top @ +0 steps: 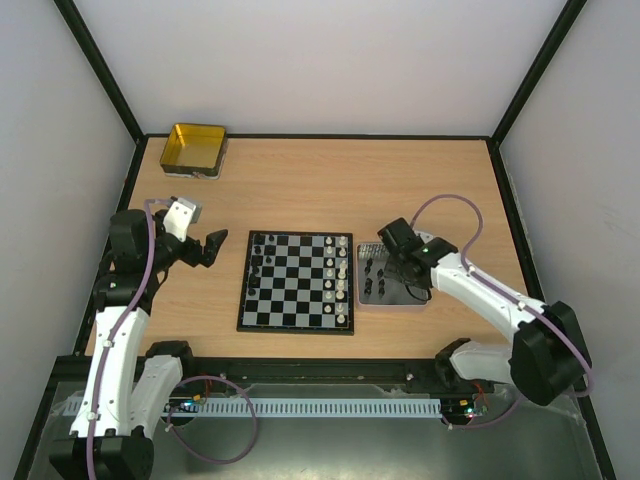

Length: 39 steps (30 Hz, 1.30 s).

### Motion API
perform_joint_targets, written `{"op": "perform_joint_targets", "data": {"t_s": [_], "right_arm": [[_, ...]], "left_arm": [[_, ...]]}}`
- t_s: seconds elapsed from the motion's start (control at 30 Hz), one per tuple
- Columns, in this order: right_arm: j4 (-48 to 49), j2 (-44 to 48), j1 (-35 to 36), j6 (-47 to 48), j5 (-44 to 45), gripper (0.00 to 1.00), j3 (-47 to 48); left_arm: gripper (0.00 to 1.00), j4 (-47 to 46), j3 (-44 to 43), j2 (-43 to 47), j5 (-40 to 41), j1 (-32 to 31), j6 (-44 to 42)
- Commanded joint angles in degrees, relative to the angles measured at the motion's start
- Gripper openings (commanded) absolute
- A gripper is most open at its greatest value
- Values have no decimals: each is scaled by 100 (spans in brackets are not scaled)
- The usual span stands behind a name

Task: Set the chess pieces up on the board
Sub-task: Pick up the chess piece from the storage box, then place the chess piece on the chessboard.

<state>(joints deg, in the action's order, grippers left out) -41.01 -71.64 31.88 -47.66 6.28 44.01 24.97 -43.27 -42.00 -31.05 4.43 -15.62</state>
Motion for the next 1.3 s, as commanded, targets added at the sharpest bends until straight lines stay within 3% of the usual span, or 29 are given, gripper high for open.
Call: {"op": "perform_joint_targets", "data": {"t_s": [0.0,0.33,0.57,0.97,1.27], "right_arm": [[-874,298,576,-397,457,2,534],[-1558,-194,3268,-2022,798,2,1665],[-1584,-989,4552,-2530,705,2,2296],[-1106,-1492,4766,-2398,259,6,1863],[-619,-1730,4497,-2153,120,8,1612]], "left_arm": [[99,17,-2,-17,-57,35,-23],[99,19,2,-4,-59,28,-29],[99,20,7,-3,-50,32,-41],[99,17,19,61,-33,32,-36],[99,34,16,70,-50,32,-55]]}}
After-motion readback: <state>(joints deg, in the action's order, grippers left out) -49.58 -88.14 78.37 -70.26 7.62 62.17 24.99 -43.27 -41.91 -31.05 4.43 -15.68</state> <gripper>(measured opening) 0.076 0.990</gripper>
